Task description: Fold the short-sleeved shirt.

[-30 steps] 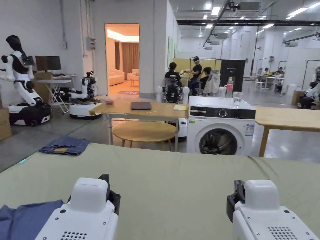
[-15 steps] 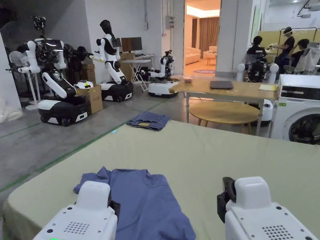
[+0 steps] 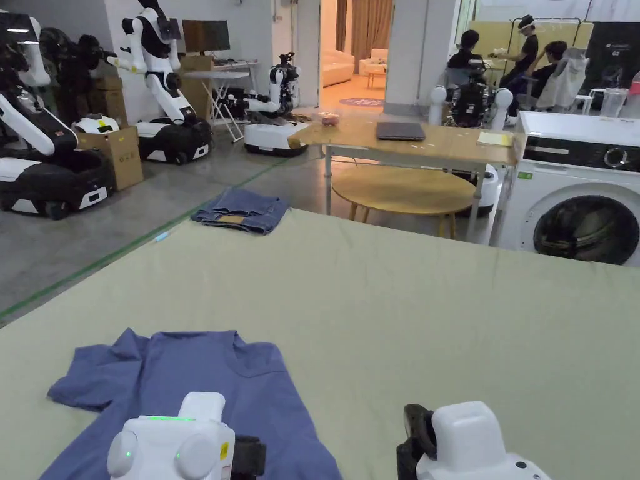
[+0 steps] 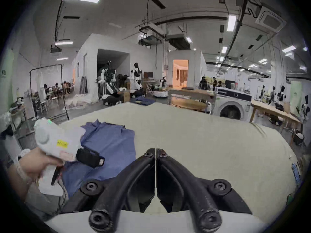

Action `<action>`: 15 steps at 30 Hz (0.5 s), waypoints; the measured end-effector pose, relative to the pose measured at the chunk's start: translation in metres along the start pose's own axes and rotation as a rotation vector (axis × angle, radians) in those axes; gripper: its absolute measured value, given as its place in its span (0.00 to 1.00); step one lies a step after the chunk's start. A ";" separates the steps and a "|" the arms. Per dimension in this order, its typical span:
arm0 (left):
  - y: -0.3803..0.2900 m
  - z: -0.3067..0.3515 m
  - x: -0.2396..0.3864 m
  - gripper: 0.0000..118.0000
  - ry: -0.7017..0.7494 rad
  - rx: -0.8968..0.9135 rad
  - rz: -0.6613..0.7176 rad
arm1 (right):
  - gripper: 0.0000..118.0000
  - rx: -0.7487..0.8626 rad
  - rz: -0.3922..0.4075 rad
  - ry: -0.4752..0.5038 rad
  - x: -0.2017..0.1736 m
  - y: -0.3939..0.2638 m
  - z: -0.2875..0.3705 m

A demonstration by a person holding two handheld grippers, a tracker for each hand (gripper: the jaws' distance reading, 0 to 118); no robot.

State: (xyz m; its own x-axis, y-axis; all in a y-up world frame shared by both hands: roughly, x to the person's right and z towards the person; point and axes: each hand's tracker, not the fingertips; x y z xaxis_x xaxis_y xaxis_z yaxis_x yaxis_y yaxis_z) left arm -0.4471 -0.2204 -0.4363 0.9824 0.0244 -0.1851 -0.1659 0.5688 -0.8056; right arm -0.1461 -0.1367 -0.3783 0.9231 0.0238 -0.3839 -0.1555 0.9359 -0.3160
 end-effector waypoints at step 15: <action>-0.002 -0.013 -0.010 0.00 -0.044 0.153 -0.038 | 0.00 -0.035 -0.052 -0.053 0.027 -0.014 0.011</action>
State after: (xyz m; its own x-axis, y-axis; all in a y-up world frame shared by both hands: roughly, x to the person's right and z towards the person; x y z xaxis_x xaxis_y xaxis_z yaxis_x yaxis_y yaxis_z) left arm -0.4577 -0.2322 -0.4399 0.9911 0.0350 -0.1285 -0.1171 0.6884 -0.7158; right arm -0.1154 -0.1447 -0.3745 0.9474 -0.0051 -0.3201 -0.1183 0.9235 -0.3648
